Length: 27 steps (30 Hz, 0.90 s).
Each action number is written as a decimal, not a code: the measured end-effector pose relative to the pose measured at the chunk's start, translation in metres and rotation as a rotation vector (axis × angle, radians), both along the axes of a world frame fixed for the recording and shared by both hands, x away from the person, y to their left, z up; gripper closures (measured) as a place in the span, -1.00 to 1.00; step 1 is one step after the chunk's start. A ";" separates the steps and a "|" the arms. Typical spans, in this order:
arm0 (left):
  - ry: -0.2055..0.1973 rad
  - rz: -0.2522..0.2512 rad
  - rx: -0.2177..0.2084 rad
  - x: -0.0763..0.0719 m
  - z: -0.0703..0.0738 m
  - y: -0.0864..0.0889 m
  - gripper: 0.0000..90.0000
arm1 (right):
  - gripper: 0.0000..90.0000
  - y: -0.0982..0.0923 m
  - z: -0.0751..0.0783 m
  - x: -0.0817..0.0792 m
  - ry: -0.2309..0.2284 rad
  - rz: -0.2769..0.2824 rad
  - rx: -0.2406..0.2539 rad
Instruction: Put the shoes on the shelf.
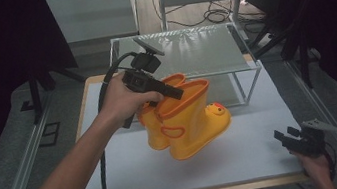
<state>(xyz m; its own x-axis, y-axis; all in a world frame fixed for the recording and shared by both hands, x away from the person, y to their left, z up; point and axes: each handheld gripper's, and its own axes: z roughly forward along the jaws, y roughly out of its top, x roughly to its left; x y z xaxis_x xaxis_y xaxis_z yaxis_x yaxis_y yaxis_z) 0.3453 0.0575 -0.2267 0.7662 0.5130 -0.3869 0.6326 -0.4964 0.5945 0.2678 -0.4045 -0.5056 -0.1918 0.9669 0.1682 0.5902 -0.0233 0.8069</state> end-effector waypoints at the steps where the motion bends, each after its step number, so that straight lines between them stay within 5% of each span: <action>1: 0.004 -0.004 -0.005 0.000 0.001 -0.001 0.83 | -0.14 0.000 0.000 0.000 -0.001 0.000 0.002; 14: -0.013 -0.026 -0.014 0.004 0.019 -0.019 0.83 | -0.13 -0.002 0.001 0.000 -0.003 -0.003 0.003; 27: -0.050 -0.017 -0.045 0.013 0.051 -0.029 0.83 | -0.13 -0.004 0.003 -0.002 -0.015 -0.009 0.012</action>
